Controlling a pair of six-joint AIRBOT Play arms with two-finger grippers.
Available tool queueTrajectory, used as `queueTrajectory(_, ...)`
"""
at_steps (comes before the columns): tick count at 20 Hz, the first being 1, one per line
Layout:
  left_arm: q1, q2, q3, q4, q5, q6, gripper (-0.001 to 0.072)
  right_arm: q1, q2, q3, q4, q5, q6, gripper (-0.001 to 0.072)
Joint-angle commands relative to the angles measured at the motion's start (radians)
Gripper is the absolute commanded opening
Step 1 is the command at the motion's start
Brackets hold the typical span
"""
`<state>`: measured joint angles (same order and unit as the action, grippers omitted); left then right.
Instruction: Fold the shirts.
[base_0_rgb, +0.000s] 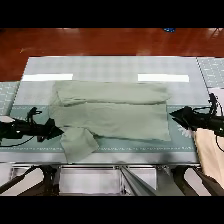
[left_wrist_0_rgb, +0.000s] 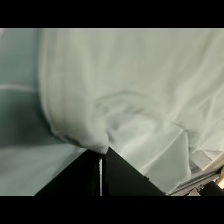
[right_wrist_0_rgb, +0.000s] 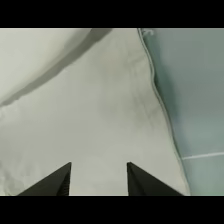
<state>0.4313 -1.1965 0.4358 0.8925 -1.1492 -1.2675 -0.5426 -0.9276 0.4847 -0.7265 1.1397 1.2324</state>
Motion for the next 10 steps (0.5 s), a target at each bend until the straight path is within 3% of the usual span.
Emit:
queueTrajectory(1,-0.065,-0.019,0.011,-0.011,0.039,0.039,0.0020,-0.038,0.001,0.002,-0.157,0.018,0.061,0.0409)
queueTrajectory(3,-0.064,-0.016,0.027,-0.011,0.018,0.045,0.0020,-0.071,0.001,-0.001,-0.340,0.078,0.132,0.0409)
queueTrajectory(5,-0.064,-0.016,0.031,-0.011,0.013,0.045,0.0020,-0.077,0.001,-0.021,-0.420,0.153,0.176,0.0409)
queueTrajectory(10,-0.064,-0.017,0.031,-0.011,0.013,0.045,0.0021,-0.076,0.000,-0.124,-0.313,0.123,0.160,0.0409)
